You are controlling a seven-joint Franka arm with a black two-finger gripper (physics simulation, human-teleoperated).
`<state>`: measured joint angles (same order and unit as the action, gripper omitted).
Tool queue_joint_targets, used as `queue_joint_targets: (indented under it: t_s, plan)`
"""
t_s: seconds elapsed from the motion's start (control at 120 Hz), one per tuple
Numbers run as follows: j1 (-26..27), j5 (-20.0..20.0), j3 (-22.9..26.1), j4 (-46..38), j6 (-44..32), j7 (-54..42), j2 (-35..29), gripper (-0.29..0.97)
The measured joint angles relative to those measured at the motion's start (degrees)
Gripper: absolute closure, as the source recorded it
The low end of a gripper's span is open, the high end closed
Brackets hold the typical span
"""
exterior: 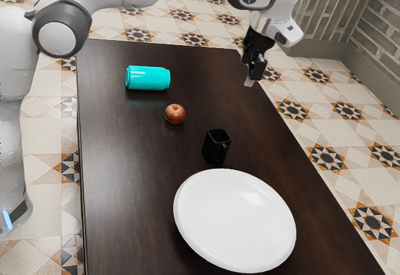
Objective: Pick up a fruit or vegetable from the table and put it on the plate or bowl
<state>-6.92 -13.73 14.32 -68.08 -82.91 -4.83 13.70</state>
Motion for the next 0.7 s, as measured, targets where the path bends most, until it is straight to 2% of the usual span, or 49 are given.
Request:
queue_joint_targets:
  t_s: [0.158, 0.275, 0.35, 0.392, 0.525, 0.7]
  plan:
    - [-2.4, 2.4, -0.7, -5.4, -2.4, -1.2, 0.2, 0.0]
    - [-2.3, 3.9, -1.7, -26.5, -7.0, 0.0, -13.7, 0.0]
    - [-1.4, 6.0, -2.5, -34.9, -10.6, 0.7, -17.4, 0.0]
    - [-2.6, 7.3, -2.9, -38.0, -12.5, 1.0, -18.3, 0.0]
    - [-10.9, 10.4, -5.4, -43.0, -17.0, 2.0, -19.8, 0.0]
    - [-10.8, 13.6, -6.3, -48.8, -20.7, 3.1, -20.4, 0.0]
